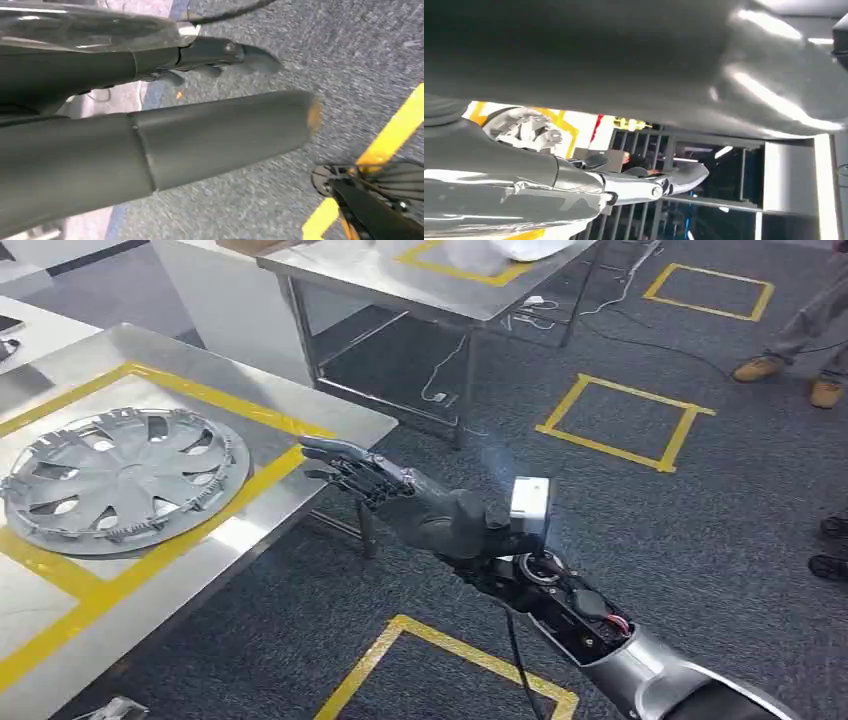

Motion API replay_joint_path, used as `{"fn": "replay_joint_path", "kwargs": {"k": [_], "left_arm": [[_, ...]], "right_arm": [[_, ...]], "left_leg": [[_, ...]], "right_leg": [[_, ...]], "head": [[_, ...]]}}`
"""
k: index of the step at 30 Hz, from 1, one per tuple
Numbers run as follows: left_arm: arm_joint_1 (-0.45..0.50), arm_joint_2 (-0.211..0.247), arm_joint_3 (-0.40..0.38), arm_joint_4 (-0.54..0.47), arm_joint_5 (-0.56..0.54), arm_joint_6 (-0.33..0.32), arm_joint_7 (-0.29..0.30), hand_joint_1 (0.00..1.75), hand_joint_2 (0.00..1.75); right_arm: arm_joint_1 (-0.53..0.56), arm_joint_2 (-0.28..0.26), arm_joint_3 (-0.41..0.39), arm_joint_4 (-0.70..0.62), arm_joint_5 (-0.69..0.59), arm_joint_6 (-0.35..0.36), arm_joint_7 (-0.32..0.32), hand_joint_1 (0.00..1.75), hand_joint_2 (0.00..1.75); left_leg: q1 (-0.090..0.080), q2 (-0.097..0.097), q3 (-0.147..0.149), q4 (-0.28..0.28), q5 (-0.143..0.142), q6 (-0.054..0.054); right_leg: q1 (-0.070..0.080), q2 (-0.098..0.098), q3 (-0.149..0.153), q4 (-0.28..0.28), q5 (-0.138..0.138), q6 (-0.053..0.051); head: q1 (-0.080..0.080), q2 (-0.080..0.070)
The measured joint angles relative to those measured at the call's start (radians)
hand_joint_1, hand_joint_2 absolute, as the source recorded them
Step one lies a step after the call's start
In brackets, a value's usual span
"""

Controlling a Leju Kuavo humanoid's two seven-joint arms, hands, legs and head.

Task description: Take the parts from the cabinet and place them on the table.

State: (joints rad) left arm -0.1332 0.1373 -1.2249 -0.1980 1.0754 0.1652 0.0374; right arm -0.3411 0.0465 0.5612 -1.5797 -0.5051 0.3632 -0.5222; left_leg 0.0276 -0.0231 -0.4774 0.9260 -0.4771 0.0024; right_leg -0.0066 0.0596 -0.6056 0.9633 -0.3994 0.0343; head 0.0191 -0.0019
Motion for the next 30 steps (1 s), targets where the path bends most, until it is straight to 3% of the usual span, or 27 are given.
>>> {"fn": "replay_joint_path", "kwargs": {"k": [1, 3, 4, 5, 6, 8, 9, 10, 13, 14, 15, 16, 17, 19, 20, 21, 23, 24, 25, 29, 30], "left_arm": [[0.001, 0.001, 0.000, 0.000, 0.000, 0.000, 0.000, 0.00, 0.00], [0.004, 0.001, 0.000, 0.000, 0.000, 0.000, 0.000, 0.00, 0.00], [0.006, 0.002, 0.000, 0.000, 0.000, 0.000, 0.000, 0.00, 0.00], [0.006, 0.003, 0.000, 0.000, 0.000, 0.000, 0.000, 0.00, 0.00], [0.006, 0.003, 0.000, 0.000, 0.000, 0.000, 0.000, 0.00, 0.00], [0.004, 0.002, 0.000, 0.000, -0.001, 0.000, 0.000, 0.00, 0.00], [0.003, 0.001, 0.000, 0.000, -0.001, 0.000, -0.001, 0.00, 0.00], [0.003, -0.003, 0.000, 0.000, -0.002, 0.000, -0.002, 0.00, 0.00], [0.003, -0.002, 0.000, 0.000, -0.002, 0.000, -0.002, 0.00, 0.00], [0.001, -0.002, 0.000, 0.000, -0.002, 0.000, -0.002, 0.00, 0.00], [0.000, -0.002, 0.000, 0.000, -0.002, 0.000, -0.002, 0.00, 0.00], [-0.001, -0.002, 0.000, 0.000, -0.002, 0.000, -0.003, 0.00, 0.00], [0.001, -0.002, 0.000, 0.000, -0.002, -0.001, -0.003, 0.00, 0.00], [0.005, -0.002, 0.000, 0.000, 0.001, -0.001, -0.003, 0.00, 0.00], [0.006, -0.002, 0.000, 0.000, 0.001, -0.001, -0.002, 0.00, 0.00], [0.007, -0.002, 0.000, 0.000, 0.002, -0.001, -0.001, 0.00, 0.00], [0.009, 0.000, 0.000, 0.000, 0.003, -0.001, -0.001, 0.00, 0.00], [0.008, 0.001, 0.000, 0.000, 0.003, -0.001, -0.001, 0.00, 0.00], [0.009, 0.001, 0.000, 0.000, 0.003, -0.001, -0.001, 0.00, 0.00], [0.004, -0.001, 0.000, 0.000, 0.001, -0.006, 0.000, 0.00, 0.00], [0.001, -0.006, 0.000, 0.000, 0.001, -0.007, 0.001, 0.00, 0.00]], "right_arm": [[-0.001, 0.000, 0.000, 0.000, 0.000, 0.000, 0.000, 0.00, 0.00], [0.001, 0.000, 0.000, 0.000, 0.000, 0.000, 0.000, 0.00, 0.00], [0.003, 0.000, 0.000, 0.000, 0.000, 0.000, 0.000, 0.00, 0.00], [0.005, 0.000, 0.000, 0.000, 0.000, 0.000, 0.000, 0.00, 0.00], [0.005, -0.001, 0.000, 0.000, 0.000, 0.000, 0.000, 0.00, 0.00], [0.004, -0.001, 0.000, 0.000, 0.000, 0.000, 0.001, 0.00, 0.00], [0.003, -0.001, 0.000, -0.002, 0.000, 0.000, 0.001, 0.00, 0.00], [0.002, -0.001, 0.000, -0.003, 0.000, 0.000, 0.001, 0.00, 0.00], [0.004, -0.002, 0.000, -0.003, 0.000, -0.001, 0.001, 0.00, 0.00], [0.004, -0.002, 0.000, -0.004, 0.000, 0.000, 0.001, 0.00, 0.00], [0.003, -0.002, 0.000, -0.005, 0.000, 0.000, 0.000, 0.00, 0.00], [0.001, -0.002, 0.000, -0.006, 0.000, -0.001, 0.000, 0.00, 0.00], [0.002, -0.002, 0.001, -0.006, 0.000, -0.001, 0.000, 0.00, 0.00], [0.006, -0.003, 0.002, -0.006, 0.000, 0.000, -0.001, 0.00, 0.00], [0.007, -0.003, 0.002, -0.006, 0.000, 0.000, -0.001, 0.00, 0.00], [0.007, -0.003, 0.002, -0.006, 0.000, 0.000, -0.002, 0.00, 0.00], [0.007, -0.003, 0.002, -0.006, 0.000, 0.000, -0.002, 0.00, 0.00], [0.007, -0.003, 0.002, -0.006, 0.000, 0.000, -0.002, 0.00, 0.00], [0.006, -0.003, 0.002, -0.006, -0.003, 0.000, -0.003, 0.00, 0.00], [0.008, -0.003, 0.000, -0.006, -0.019, 0.013, -0.012, 0.00, 0.00], [0.010, -0.003, -0.002, -0.006, -0.021, 0.015, -0.014, 0.00, 0.00]], "left_leg": [[-0.003, 0.009, -0.004, 0.000, 0.003, 0.009], [-0.011, 0.031, -0.012, 0.001, 0.008, 0.015], [-0.015, 0.044, -0.016, 0.001, 0.009, 0.018], [-0.017, 0.054, -0.019, 0.002, 0.011, 0.020], [-0.021, 0.065, -0.019, 0.003, 0.011, 0.020], [-0.027, 0.081, -0.016, 0.002, 0.011, 0.020], [-0.028, 0.089, -0.014, 0.002, 0.011, 0.020], [-0.035, 0.098, -0.017, 0.005, 0.010, 0.017], [-0.033, 0.125, -0.016, 0.001, 0.012, 0.010], [-0.037, 0.133, -0.013, 0.000, 0.011, 0.004], [-0.032, 0.094, -0.018, 0.020, -0.009, -0.003], [-0.031, 0.060, -0.044, 0.073, -0.047, -0.006], [-0.028, 0.042, -0.082, 0.153, -0.089, -0.010], [-0.024, 0.030, -0.162, 0.320, -0.151, -0.016], [-0.022, 0.030, -0.178, 0.347, -0.148, -0.019], [-0.020, 0.030, -0.170, 0.325, -0.122, -0.021], [-0.012, 0.020, -0.093, 0.156, -0.022, -0.024], [-0.006, -0.010, -0.052, 0.065, 0.019, -0.025], [-0.004, -0.052, -0.040, 0.032, 0.006, -0.025], [-0.009, -0.013, -0.048, 0.031, 0.015, 0.000], [-0.004, 0.004, -0.047, 0.025, 0.021, 0.008]], "right_leg": [[0.000, -0.029, -0.028, 0.065, -0.043, 0.004], [-0.002, -0.049, -0.102, 0.245, -0.128, 0.009], [-0.002, -0.051, -0.127, 0.314, -0.152, 0.009], [-0.002, -0.052, -0.126, 0.325, -0.149, 0.007], [-0.001, -0.052, -0.098, 0.286, -0.125, 0.003], [0.008, -0.066, 0.010, 0.111, -0.050, -0.015], [0.019, -0.100, 0.065, 0.012, -0.026, -0.033], [0.030, -0.126, 0.079, -0.021, -0.040, -0.046], [0.032, -0.099, 0.069, -0.021, -0.032, -0.049], [0.022, -0.088, 0.073, -0.033, -0.024, -0.057], [0.016, -0.082, 0.078, -0.044, -0.016, -0.056], [0.014, -0.075, 0.075, -0.045, -0.012, -0.061], [0.014, -0.068, 0.071, -0.045, -0.010, -0.064], [0.014, -0.047, 0.064, -0.043, -0.007, -0.065], [0.014, -0.035, 0.061, -0.040, -0.006, -0.064], [0.013, -0.022, 0.059, -0.036, -0.006, -0.063], [0.009, 0.006, 0.056, -0.025, -0.008, -0.059], [0.008, 0.016, 0.053, -0.017, -0.010, -0.054], [0.013, 0.025, 0.043, -0.007, -0.012, -0.046], [0.007, 0.065, 0.023, -0.004, -0.001, -0.024], [0.004, 0.045, 0.018, 0.008, -0.011, -0.024]], "head": [[0.016, 0.000], [0.023, 0.000], [0.024, 0.000], [0.027, 0.000], [0.030, 0.000], [0.034, 0.000], [0.035, 0.000], [0.031, 0.000], [0.031, 0.000], [0.029, 0.000], [0.026, 0.000], [0.021, 0.000], [0.010, 0.000], [0.004, 0.000], [0.002, 0.000], [0.001, 0.000], [-0.001, 0.000], [-0.003, 0.000], [-0.007, 0.000], [-0.001, 0.000], [-0.002, 0.000]]}}
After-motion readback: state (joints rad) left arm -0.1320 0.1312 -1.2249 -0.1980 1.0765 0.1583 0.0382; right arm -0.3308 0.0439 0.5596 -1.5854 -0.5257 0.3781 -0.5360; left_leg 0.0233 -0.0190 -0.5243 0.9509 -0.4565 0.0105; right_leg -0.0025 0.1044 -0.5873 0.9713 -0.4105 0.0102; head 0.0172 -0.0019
